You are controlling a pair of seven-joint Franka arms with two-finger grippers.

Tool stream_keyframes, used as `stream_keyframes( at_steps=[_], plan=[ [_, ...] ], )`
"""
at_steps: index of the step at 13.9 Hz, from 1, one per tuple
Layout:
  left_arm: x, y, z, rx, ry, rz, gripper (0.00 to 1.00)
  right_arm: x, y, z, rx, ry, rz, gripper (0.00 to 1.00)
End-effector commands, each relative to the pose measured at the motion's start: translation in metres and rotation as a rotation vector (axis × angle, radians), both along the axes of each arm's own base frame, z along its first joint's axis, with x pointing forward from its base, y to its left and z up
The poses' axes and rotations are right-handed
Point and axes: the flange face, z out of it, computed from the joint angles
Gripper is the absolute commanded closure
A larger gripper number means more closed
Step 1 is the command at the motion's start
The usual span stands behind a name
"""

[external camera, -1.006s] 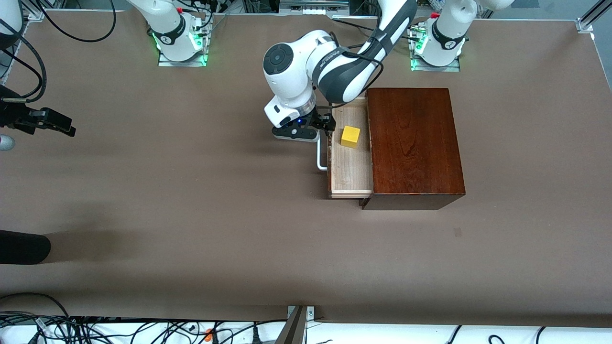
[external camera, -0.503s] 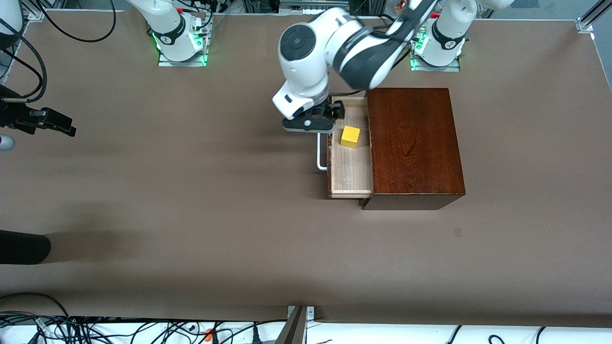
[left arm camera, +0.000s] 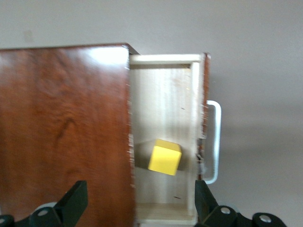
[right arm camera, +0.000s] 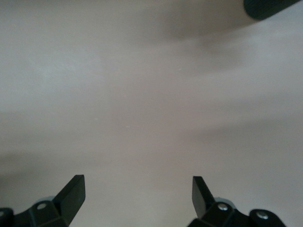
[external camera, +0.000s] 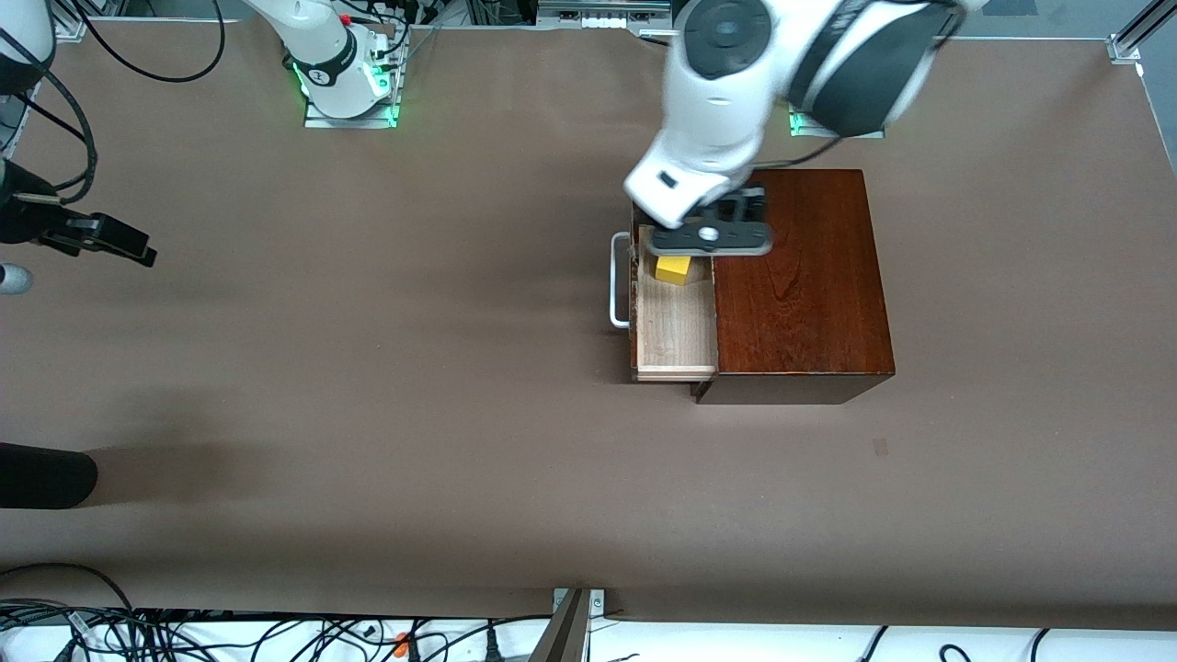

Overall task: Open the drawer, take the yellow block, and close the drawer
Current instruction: 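Release the handle and raise the left gripper while the right gripper approaches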

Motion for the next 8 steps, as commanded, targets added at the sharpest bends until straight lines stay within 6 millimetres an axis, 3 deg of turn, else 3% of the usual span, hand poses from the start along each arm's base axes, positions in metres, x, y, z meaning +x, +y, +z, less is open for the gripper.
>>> stream_keyframes(
  at_steps=[1, 6, 8],
  plan=[
    [0.005, 0.042, 0.018, -0.018, 0.030, -0.049, 0.00, -0.005, 0.065, 0.006, 0.034, 0.010, -0.160, 0.00],
    [0.012, 0.144, 0.065, -0.019, 0.019, -0.039, 0.00, -0.037, 0.222, 0.006, 0.070, 0.074, -0.590, 0.00],
    [0.004, 0.183, 0.069, -0.022, 0.026, -0.035, 0.00, -0.050, 0.277, 0.003, 0.083, 0.064, -0.725, 0.00]
  ],
)
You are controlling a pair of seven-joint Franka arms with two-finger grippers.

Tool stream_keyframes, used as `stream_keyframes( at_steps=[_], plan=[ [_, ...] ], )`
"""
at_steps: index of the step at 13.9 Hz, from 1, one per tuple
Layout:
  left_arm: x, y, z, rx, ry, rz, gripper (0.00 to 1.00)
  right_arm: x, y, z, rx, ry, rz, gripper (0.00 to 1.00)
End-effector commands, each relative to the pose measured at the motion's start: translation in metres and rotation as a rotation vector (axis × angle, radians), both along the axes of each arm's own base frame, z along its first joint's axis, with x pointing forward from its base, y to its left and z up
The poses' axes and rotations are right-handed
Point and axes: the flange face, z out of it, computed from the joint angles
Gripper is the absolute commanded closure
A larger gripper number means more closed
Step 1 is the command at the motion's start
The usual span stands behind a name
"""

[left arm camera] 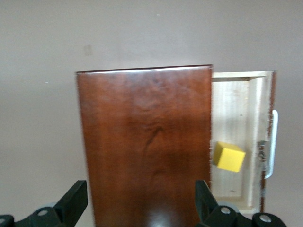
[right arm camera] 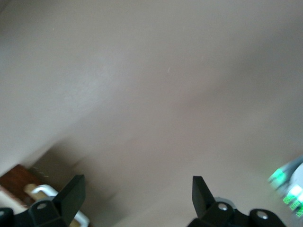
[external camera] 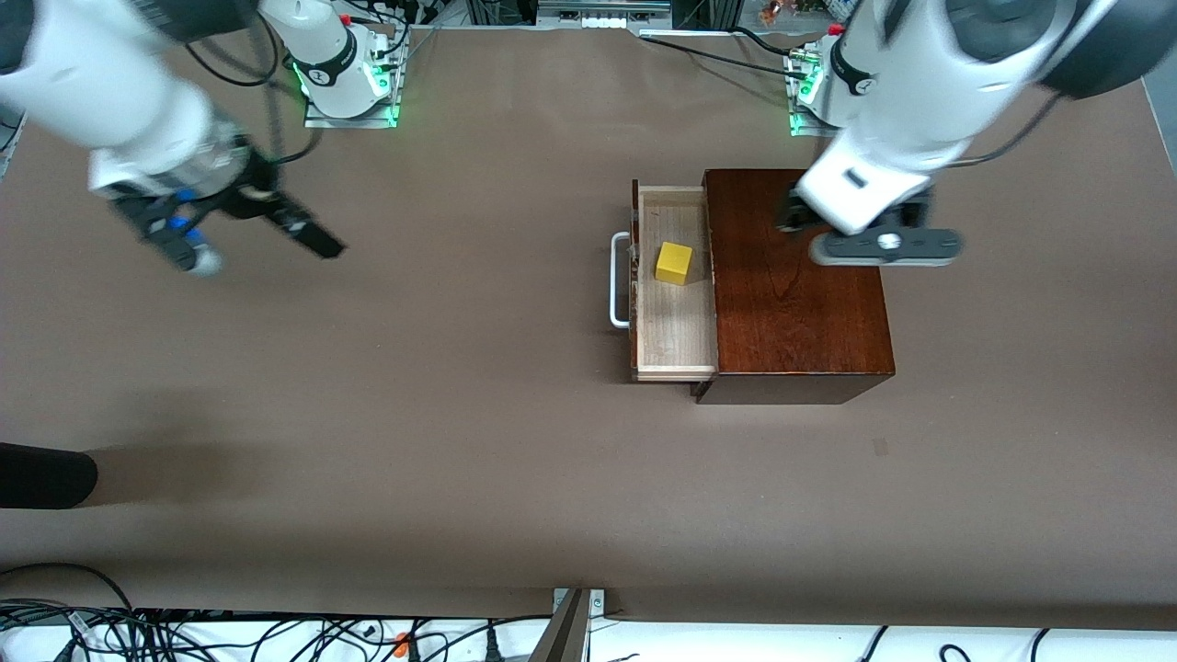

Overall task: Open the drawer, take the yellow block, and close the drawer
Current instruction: 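Release the handle and raise the left gripper while the right gripper approaches, then lower the right gripper into the drawer over the yellow cube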

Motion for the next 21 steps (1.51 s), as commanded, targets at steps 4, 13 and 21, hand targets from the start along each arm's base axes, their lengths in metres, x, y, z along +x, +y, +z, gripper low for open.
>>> stream_keyframes(
  at_steps=[4, 13, 21],
  plan=[
    [-0.020, 0.095, 0.002, -0.016, 0.028, 0.049, 0.00, -0.034, 0.136, -0.035, 0.027, 0.026, -0.402, 0.00],
    [0.000, 0.212, -0.009, -0.102, 0.027, 0.192, 0.00, -0.062, 0.329, -0.112, 0.084, 0.058, -0.899, 0.00],
    [0.002, 0.239, 0.006, -0.094, -0.003, 0.223, 0.00, -0.072, 0.397, -0.182, 0.126, 0.032, -1.107, 0.00]
  ],
)
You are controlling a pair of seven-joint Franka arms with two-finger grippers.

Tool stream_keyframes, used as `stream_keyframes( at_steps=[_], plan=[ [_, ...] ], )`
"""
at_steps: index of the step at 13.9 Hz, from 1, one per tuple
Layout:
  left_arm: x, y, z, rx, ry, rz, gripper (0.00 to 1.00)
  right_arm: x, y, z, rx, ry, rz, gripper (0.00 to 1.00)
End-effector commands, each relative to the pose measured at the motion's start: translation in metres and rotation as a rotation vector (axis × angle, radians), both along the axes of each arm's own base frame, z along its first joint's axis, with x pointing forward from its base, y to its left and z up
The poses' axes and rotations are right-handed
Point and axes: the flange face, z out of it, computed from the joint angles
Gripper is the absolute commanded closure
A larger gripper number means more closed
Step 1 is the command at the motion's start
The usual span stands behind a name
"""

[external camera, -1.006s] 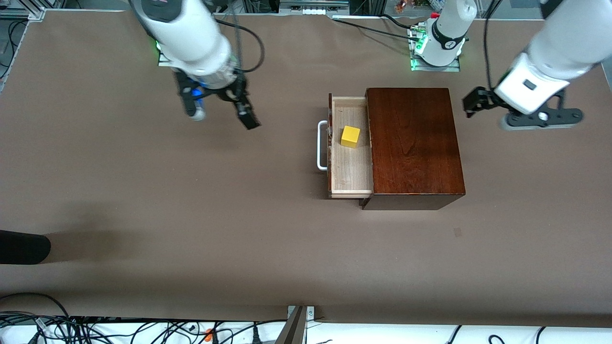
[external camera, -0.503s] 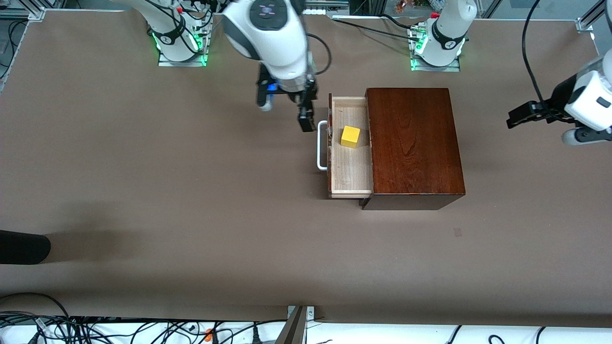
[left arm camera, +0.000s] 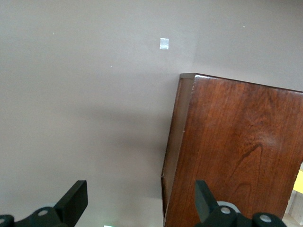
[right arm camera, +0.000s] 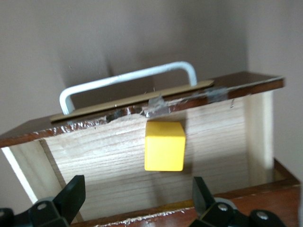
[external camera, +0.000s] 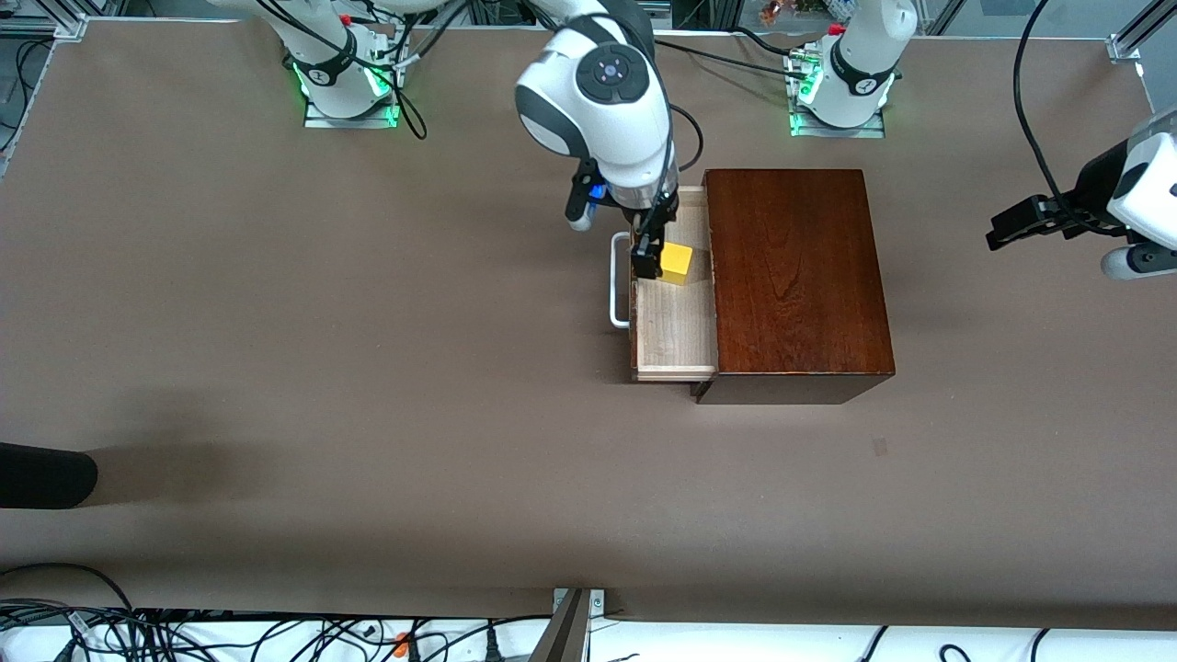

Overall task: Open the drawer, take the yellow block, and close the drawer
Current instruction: 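Lower the right gripper into the drawer over the yellow cube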

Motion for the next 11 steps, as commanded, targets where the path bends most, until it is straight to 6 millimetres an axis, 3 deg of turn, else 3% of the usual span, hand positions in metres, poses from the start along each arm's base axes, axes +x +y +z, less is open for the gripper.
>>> stream_keyframes(
  at_steps=[1, 4, 11],
  plan=[
    [0.000, 0.017, 0.015, -0.016, -0.029, 0.003, 0.00, -0.004, 0.019, -0.018, -0.007, -0.038, -0.095, 0.00],
    [0.000, 0.038, 0.026, -0.026, -0.060, 0.036, 0.00, -0.009, 0.027, -0.040, -0.018, -0.039, -0.085, 0.00],
    [0.003, 0.039, 0.039, -0.024, -0.104, 0.034, 0.00, -0.027, 0.039, -0.076, -0.060, -0.023, -0.050, 0.00]
  ],
)
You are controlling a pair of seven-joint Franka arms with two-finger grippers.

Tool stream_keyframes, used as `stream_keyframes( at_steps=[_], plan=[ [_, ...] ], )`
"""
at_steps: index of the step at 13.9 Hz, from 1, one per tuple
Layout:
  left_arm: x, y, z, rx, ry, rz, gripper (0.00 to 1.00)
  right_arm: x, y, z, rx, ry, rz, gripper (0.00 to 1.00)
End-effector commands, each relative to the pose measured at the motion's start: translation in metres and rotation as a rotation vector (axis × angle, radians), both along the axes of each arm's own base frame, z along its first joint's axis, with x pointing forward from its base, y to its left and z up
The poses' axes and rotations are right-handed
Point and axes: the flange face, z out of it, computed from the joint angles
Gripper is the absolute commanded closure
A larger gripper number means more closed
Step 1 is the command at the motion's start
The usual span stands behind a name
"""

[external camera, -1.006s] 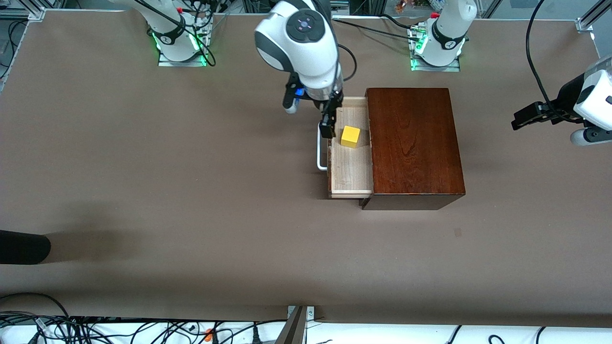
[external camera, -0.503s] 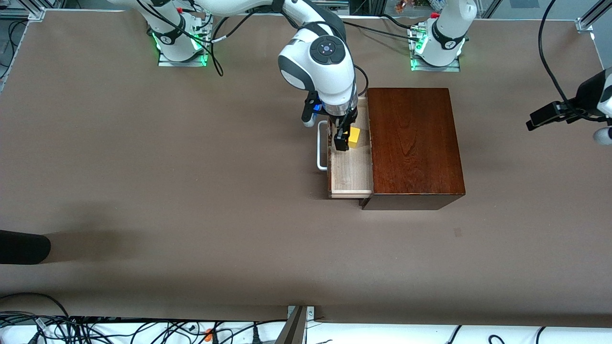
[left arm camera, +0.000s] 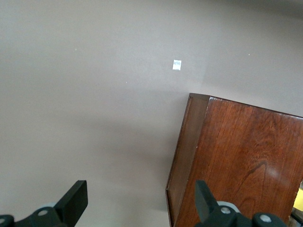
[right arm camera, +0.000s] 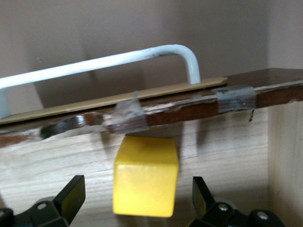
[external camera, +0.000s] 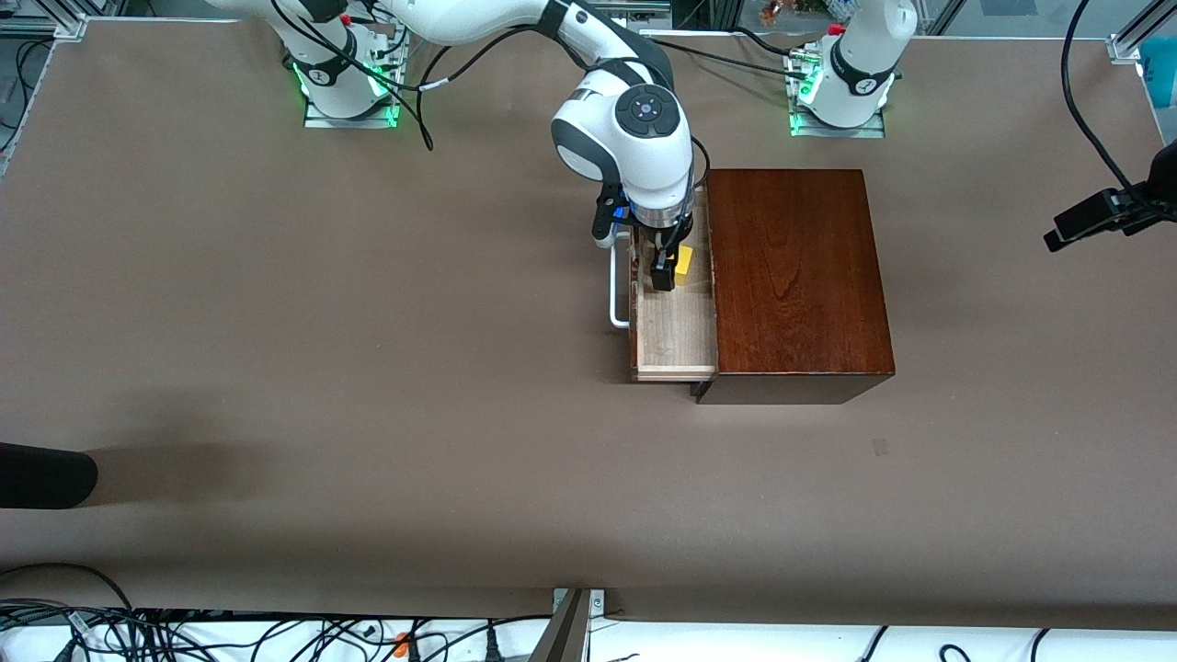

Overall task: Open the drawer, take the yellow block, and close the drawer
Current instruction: 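Lower the right gripper into the drawer over the yellow cube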

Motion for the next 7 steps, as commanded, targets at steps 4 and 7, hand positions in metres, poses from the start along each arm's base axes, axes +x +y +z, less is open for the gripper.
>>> stream_keyframes(
  at_steps=[4, 7],
  plan=[
    [-0.002, 0.004, 0.006, -0.013, -0.030, -0.055, 0.00, -0.005, 0.009, -0.001, -0.018, -0.033, -0.076, 0.97],
    [-0.009, 0.006, 0.009, -0.013, -0.029, -0.081, 0.00, -0.001, 0.003, 0.010, -0.040, -0.016, -0.081, 0.98]
  ],
)
